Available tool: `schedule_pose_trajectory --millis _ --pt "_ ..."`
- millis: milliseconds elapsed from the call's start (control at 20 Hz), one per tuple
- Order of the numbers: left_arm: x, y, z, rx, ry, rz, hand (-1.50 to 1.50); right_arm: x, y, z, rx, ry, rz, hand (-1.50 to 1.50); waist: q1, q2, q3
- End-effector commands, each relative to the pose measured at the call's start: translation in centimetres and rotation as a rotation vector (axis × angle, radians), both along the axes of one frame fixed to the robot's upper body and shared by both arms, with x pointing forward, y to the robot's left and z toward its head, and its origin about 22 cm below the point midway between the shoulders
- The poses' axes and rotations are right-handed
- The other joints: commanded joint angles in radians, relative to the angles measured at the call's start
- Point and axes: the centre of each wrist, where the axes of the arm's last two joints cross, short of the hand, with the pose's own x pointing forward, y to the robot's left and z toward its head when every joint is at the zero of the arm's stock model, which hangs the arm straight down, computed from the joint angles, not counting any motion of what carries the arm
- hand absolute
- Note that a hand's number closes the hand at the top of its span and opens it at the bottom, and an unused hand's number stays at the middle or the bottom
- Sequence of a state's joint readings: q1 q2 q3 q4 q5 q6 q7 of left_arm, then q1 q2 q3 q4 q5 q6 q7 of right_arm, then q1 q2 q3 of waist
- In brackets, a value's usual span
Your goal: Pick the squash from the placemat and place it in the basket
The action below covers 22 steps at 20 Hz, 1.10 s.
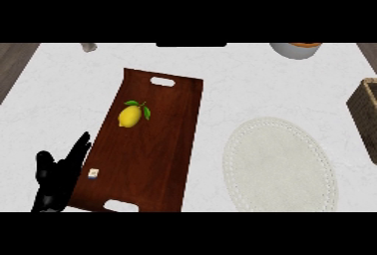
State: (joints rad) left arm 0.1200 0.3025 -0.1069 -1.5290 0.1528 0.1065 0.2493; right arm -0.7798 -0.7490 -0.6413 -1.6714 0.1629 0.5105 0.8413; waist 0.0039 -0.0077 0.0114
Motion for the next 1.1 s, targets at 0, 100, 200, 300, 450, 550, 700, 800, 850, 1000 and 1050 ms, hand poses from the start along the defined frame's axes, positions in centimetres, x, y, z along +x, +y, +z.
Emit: schedule_pose_trajectory --millis 0,100,200,300,450,550,700,800,850,1000,1050 --pt "-0.2 0.4 -2.4 -0.030 0.127 0.026 0.00 1.2 -3.7 -2.5 0.182 -0.012 -0.009 1.50 -0.006 0.014 -0.011" --pt "-1.7 -0.6 -2.3 -0.023 0.141 0.026 0.00 1.4 -3.4 -3.4 0.178 -0.001 -0.025 1.50 0.000 0.009 -0.011" --pt "-1.3 1.1 -3.3 0.007 0.136 0.032 0.00 1.7 -4.8 -5.1 0.187 -0.008 -0.025 1.50 -0.005 0.012 -0.011" --pt "-1.1 -0.1 -3.1 -0.034 0.126 0.015 0.00 3.1 -5.2 -3.5 0.178 -0.002 -0.033 1.50 0.011 0.015 -0.012" --pt "-1.1 -0.4 -3.6 -0.025 0.122 0.030 0.00 3.3 -5.3 -6.5 0.173 -0.003 -0.019 1.50 0.002 0.013 -0.011" --pt "-0.7 0.3 -2.5 -0.026 0.129 0.025 0.00 3.6 -6.2 -8.1 0.184 0.003 -0.026 1.50 0.003 0.013 -0.011" --pt "-1.4 0.4 -2.7 -0.019 0.135 0.020 0.00 2.7 -6.8 -7.5 -0.010 0.100 -0.199 1.50 0.005 0.016 -0.011" --pt "-0.5 1.0 -2.6 -0.015 0.124 0.028 0.00 1.9 -7.9 -7.0 -0.072 0.132 -0.150 1.50 -0.006 0.013 -0.011" --pt "-1.0 1.0 -2.8 -0.025 0.124 0.034 0.00 1.5 -8.7 -7.6 -0.086 0.152 -0.133 1.50 -0.007 0.012 -0.011" --pt "-0.8 1.2 -2.3 -0.020 0.136 0.022 0.00 1.8 -10.1 -6.7 -0.113 0.132 -0.128 -1.50 0.005 0.014 -0.011" --pt "-1.1 0.3 -3.0 -0.017 0.128 0.016 0.00 1.0 -11.6 -8.3 -0.128 0.111 -0.122 -1.50 -0.001 0.015 -0.010"
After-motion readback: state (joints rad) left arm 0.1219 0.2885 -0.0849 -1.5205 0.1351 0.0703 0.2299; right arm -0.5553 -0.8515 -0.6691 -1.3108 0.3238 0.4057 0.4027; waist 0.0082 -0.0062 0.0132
